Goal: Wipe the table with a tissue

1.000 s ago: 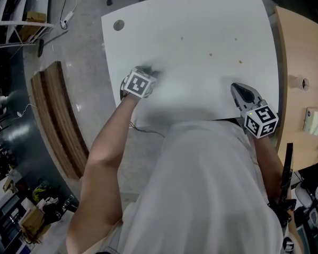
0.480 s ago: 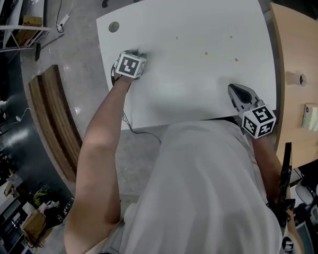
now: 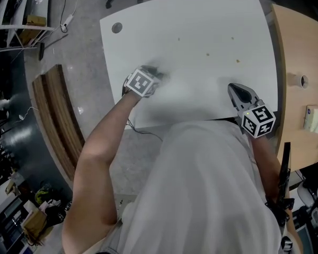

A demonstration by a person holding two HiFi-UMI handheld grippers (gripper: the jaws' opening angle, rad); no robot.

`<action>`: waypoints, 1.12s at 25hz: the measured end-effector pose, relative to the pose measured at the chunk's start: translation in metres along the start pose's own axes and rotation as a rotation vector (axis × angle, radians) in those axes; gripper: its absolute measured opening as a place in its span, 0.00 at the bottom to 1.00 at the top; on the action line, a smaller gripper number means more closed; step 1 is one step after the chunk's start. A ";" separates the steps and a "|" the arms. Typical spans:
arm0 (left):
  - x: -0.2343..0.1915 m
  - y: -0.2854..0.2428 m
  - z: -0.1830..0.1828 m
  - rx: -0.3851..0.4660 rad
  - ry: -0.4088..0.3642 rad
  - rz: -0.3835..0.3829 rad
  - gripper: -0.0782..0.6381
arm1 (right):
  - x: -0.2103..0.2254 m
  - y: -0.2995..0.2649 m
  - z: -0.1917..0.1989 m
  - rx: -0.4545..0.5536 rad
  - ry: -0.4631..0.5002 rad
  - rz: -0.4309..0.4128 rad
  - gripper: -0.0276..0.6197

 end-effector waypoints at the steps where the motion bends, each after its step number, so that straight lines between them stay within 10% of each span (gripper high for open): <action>1: 0.004 0.001 -0.004 0.022 -0.003 0.014 0.20 | 0.000 0.000 -0.001 0.003 0.000 -0.001 0.07; 18: -0.091 0.015 -0.124 0.219 0.076 -0.338 0.20 | 0.024 0.017 0.005 0.015 -0.063 0.073 0.07; 28: -0.122 -0.002 -0.124 0.108 0.077 -0.347 0.20 | 0.037 0.032 0.017 0.012 -0.110 0.125 0.07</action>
Point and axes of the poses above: the fingertips, and each gripper's own axes: y backward along the fingers, x to its right, z out of its underside, the point moved 3 cm from there along y, backward along the fingers, and after that the axes turned 9 degrees about z, right-handed, at the moved point
